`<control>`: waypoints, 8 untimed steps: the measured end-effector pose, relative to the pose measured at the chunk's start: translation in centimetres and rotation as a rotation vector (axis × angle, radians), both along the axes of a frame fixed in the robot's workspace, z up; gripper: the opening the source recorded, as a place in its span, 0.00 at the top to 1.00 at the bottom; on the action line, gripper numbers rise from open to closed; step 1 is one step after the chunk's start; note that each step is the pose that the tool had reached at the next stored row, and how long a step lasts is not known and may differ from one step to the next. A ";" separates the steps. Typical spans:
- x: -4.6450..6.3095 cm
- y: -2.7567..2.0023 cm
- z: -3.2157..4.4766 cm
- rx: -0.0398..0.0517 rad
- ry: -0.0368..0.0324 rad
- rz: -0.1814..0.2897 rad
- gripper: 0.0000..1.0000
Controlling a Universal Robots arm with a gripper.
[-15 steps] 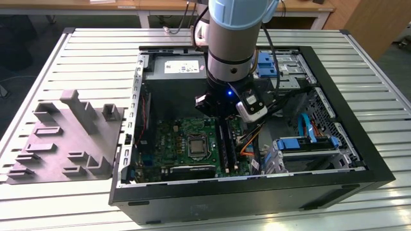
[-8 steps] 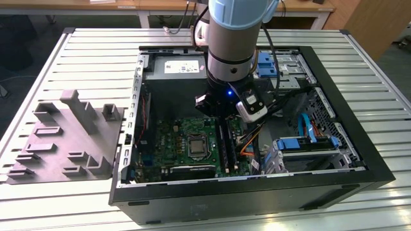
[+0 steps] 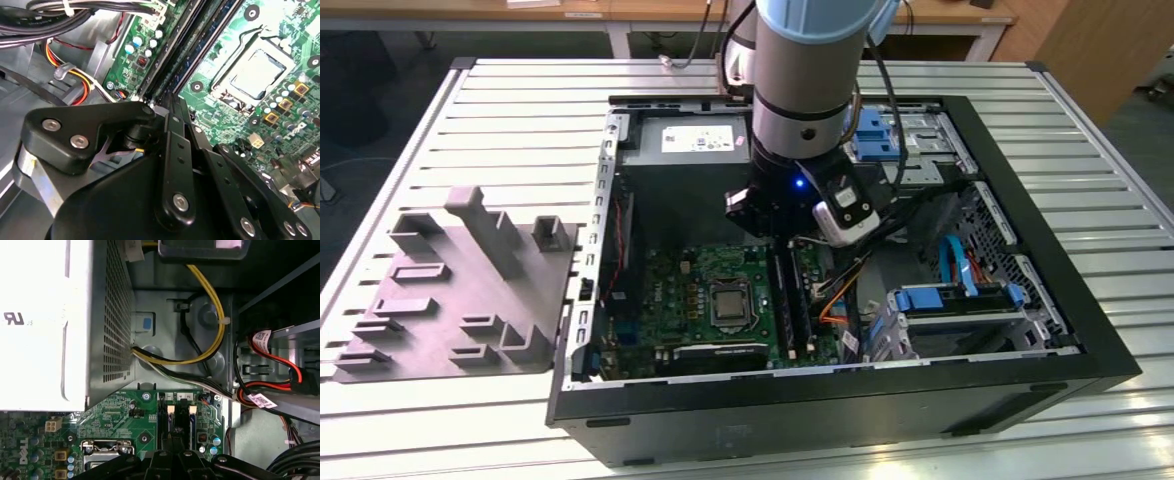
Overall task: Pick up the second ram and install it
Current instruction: 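Press down the second ram until it locks into place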
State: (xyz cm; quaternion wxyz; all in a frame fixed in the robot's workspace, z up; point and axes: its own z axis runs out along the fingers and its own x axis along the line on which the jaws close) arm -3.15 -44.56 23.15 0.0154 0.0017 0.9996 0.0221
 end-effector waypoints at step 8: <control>0.0 -1.86 0.00 0.0001 0.0000 0.000 0.90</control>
